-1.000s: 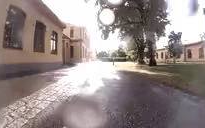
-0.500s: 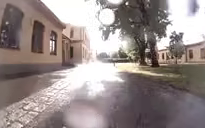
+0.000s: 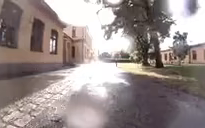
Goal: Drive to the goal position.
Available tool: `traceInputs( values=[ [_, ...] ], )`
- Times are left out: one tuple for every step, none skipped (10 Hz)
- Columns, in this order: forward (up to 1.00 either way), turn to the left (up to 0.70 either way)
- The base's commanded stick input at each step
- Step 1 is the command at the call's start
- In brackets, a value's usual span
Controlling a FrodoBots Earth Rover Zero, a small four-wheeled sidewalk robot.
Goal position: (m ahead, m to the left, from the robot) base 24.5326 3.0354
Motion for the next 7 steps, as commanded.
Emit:
traceInputs(
  values=[
    [0.85,0.0],
    [0.85,0.0],
    [0.85,0.0],
    [0.85,0.0],
    [0.85,0.0],
    [0.85,0.0],
    [0.85,0.0]
  ],
)
